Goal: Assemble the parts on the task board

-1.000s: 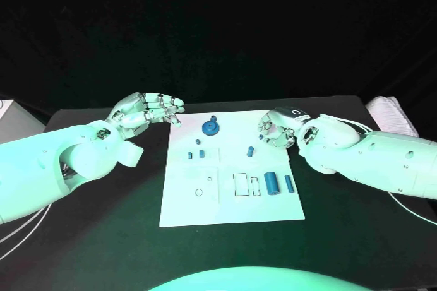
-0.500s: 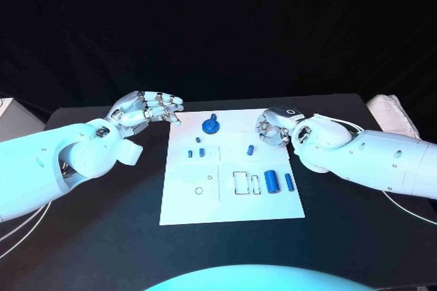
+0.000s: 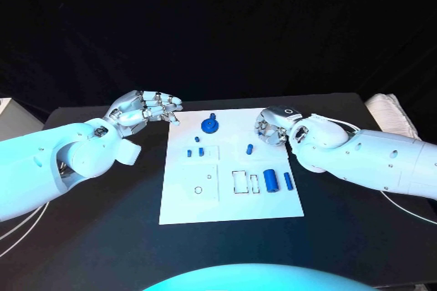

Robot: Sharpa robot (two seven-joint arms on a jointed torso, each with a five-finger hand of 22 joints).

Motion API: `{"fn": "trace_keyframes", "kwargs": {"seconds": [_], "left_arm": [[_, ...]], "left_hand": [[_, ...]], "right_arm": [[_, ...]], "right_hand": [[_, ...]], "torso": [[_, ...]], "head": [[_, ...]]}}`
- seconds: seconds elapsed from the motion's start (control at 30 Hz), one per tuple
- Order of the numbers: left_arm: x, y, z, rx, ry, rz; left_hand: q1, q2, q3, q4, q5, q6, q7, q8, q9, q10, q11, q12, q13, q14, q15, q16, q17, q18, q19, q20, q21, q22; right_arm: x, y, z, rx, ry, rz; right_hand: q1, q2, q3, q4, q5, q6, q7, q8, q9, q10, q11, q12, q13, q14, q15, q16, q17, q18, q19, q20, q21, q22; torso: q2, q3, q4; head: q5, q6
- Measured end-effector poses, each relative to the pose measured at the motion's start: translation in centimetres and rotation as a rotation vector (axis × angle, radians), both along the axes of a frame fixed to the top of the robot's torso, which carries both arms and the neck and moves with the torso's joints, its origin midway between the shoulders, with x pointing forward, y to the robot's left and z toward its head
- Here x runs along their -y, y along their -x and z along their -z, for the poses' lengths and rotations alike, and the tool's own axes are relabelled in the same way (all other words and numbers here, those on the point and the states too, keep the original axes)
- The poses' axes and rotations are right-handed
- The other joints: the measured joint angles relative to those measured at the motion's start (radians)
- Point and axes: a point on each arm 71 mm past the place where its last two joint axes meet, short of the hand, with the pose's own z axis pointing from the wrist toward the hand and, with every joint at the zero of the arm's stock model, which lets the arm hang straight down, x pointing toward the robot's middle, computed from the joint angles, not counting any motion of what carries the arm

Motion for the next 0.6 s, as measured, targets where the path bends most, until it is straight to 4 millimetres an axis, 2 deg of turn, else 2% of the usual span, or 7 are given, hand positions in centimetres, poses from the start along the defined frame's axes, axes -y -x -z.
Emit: {"fn": "trace_keyframes", "kwargs": {"seconds": [0.13,0.2,0.23,0.27,0.6], "left_arm": [[0.0,0.0,0.0,0.0,-0.001,0.001],[0.0,0.0,0.0,0.0,-0.002,0.001],[0.0,0.0,0.0,0.0,-0.002,0.001],[0.0,0.0,0.0,0.0,-0.002,0.001],[-0.1,0.0,0.0,0.0,-0.005,-0.001]], "left_hand": [[0.0,0.0,0.0,0.0,0.0,0.0,0.0,0.0,0.0,0.0,0.0,0.0,0.0,0.0,0.0,0.0,0.0,0.0,0.0,0.0,0.0,0.0],[0.0,0.0,0.0,0.0,0.0,0.0,0.0,0.0,0.0,0.0,0.0,0.0,0.0,0.0,0.0,0.0,-0.001,0.0,0.0,0.0,0.0,0.0],[0.0,0.0,0.0,0.0,0.0,0.0,0.0,0.0,0.0,0.0,0.0,0.0,0.0,0.0,0.0,0.0,-0.001,0.0,0.0,0.0,0.0,0.0],[0.0,0.0,0.0,0.0,0.0,0.0,0.0,0.0,0.0,0.0,0.0,0.0,0.0,0.0,0.0,0.0,-0.001,0.0,0.0,0.0,0.0,0.0],[0.004,0.004,0.0,0.0,0.0,0.0,0.0,0.0,0.0,0.0,0.0,0.0,0.0,0.0,0.0,0.0,-0.002,0.0,0.002,-0.002,0.0,-0.001]], "right_arm": [[-0.2,0.1,0.1,0.009,0.008,0.003],[-0.2,0.2,0.1,0.012,0.009,0.004],[-0.2,0.2,0.1,0.017,0.01,0.006],[-0.2,0.3,0.1,0.019,0.011,0.007],[0.3,1.1,-0.1,0.069,-0.01,0.012]], "right_hand": [[0.002,0.006,0.013,-0.015,-0.004,0.008,0.001,0.004,0.01,0.006,0.006,-0.004,0.001,-0.002,-0.002,0.003,-0.002,0.0,-0.002,-0.002,0.014,0.0],[0.002,0.01,0.019,-0.028,-0.019,0.008,0.001,0.007,0.012,0.01,0.01,-0.007,0.002,-0.002,-0.002,0.003,-0.005,0.0,0.001,-0.004,0.02,0.0],[-0.001,0.014,0.027,-0.036,-0.04,0.008,0.001,0.008,0.017,0.012,0.012,-0.009,0.002,-0.002,-0.002,0.003,-0.007,-0.01,0.002,-0.005,0.02,0.0],[-0.001,0.015,0.031,-0.039,-0.047,0.008,0.001,0.008,0.018,0.012,0.012,-0.011,0.002,-0.002,-0.002,0.003,-0.007,-0.012,0.002,-0.005,0.023,0.0],[0.005,0.021,0.035,-0.046,-0.059,0.011,-0.003,0.008,0.019,0.012,0.012,-0.023,0.002,-0.002,-0.002,0.003,-0.005,-0.016,0.002,-0.005,0.031,0.001]], "torso": [[0.0,-0.0001,0.0],[0.0,-0.0001,0.0001],[0.0,-0.0001,0.0006],[0.0,0.0,0.0007],[-0.001,0.0,0.0007]], "head": [[-0.002,0.0],[-0.003,0.0],[-0.003,-0.001],[-0.003,-0.001],[-0.002,0.002]]}}
